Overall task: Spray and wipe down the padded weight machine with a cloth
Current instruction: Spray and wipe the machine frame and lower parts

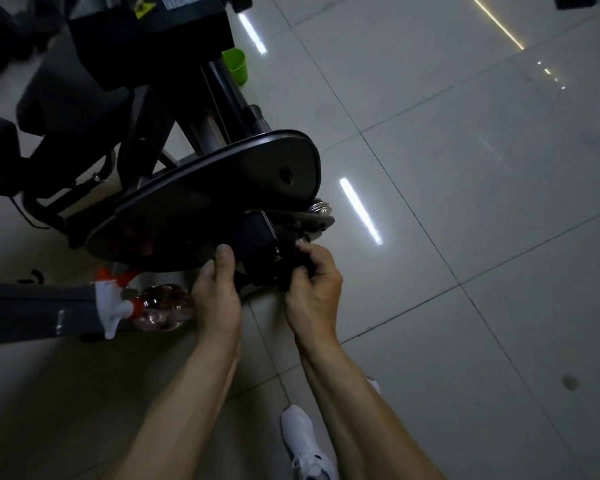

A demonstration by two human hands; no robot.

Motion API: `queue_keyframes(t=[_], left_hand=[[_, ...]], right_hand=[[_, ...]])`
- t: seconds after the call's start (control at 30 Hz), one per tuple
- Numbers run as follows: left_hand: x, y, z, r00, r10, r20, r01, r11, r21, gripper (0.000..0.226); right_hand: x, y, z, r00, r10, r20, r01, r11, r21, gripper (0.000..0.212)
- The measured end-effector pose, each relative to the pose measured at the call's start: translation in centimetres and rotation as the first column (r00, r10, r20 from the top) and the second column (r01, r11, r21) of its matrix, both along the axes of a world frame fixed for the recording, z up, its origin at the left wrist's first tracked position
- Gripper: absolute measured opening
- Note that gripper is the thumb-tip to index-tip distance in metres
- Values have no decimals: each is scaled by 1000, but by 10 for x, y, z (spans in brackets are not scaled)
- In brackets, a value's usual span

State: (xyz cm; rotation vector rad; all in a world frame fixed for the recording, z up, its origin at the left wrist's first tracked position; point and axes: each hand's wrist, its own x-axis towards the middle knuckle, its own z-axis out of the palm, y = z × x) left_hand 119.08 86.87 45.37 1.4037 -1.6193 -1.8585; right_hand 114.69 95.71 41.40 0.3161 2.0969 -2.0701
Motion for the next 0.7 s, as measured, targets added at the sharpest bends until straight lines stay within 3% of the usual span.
queue_keyframes(t=[0.1, 0.27, 0.37, 0.47, 0.57, 0.7], left_hand=[[-2, 3, 2, 1000, 3, 11, -2, 1000, -30, 65], [2, -2, 9, 996, -77, 41, 79, 996, -39, 58], [3, -6, 9, 993, -119, 26, 121, 990, -68, 63], [5, -8, 9, 989, -147, 20, 148, 985, -90, 58], [5, -9, 8, 989, -143, 33, 146, 984, -105, 42], [13, -9, 2, 987, -161, 26, 162, 984, -69, 53]], right_hand=[[5, 0, 4, 996, 23, -86, -22, 1000, 12, 42], [25, 19, -32, 964, 149, 220, -179, 976, 122, 37], [25, 26, -24, 951, 69, 300, -97, 992, 81, 32], [33, 9, -7, 994, 21, 106, -30, 996, 82, 23], [50, -14, 7, 988, 79, -132, -46, 971, 236, 15], [46, -9, 3, 966, 151, -210, -56, 914, 402, 20]])
